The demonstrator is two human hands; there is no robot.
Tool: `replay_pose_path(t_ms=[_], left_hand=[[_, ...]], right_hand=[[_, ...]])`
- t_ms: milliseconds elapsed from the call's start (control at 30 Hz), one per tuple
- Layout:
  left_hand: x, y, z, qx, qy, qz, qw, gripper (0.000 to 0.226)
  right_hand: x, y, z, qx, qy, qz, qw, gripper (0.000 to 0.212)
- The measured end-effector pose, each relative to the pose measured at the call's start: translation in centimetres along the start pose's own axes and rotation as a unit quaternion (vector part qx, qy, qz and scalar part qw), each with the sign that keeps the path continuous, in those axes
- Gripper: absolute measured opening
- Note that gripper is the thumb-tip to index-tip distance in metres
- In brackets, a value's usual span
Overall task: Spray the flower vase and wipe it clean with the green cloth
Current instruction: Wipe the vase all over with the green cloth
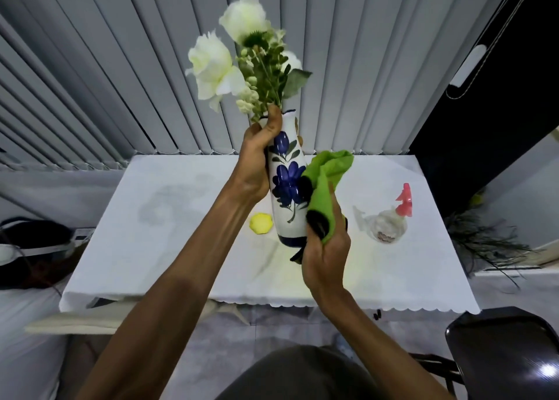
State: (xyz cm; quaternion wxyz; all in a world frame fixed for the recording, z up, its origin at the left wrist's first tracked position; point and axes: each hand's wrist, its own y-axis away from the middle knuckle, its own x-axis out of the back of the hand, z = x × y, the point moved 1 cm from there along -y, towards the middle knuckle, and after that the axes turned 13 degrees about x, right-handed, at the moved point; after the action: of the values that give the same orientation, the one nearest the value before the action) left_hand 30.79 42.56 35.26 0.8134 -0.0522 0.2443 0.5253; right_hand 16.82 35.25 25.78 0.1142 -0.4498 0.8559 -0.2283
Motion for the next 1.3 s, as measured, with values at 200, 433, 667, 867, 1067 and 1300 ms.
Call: replay_pose_path(t_ms=[200,433,667,867,1067,1300], left_hand=[[-0.3,0.1,1.7,-0.01,-0.018,0.037,0.999,0.04],[-0.6,0.3,1.8,0.001,-0.025,0.062,0.998,0.036],[-1.2,0.8,1.1,0.035,-0.026,0.016,0.999,0.037],[-1.0,0.9,1.4,0.027,-0.038,0.0,0.999,0.039],[-1.1,1.1,0.7,0.035,-0.033,-0.002,0.999,0.037],[-1.4,1.2,-0.3,0.004,-0.016,0.042,0.999,0.026]], right_hand=[[1.8,2.2,1.7,0.344,0.22,-0.193,0.892,0.047],[2.7,-0.7,-0.1,0.403,0.233,-0.316,0.827,0.075],[0.9,-5.7,-1.8,0.362,0.259,-0.278,0.851,0.058],[-0.5,-6.8,-3.1,0.253,0.276,-0.278,0.884,0.075],[-0.6,-9.1,-4.0,0.039,0.159,-0.263,0.951,0.083],[0.6,-10.4,-1.8,-0.152,0.001,-0.283,0.947,0.07]])
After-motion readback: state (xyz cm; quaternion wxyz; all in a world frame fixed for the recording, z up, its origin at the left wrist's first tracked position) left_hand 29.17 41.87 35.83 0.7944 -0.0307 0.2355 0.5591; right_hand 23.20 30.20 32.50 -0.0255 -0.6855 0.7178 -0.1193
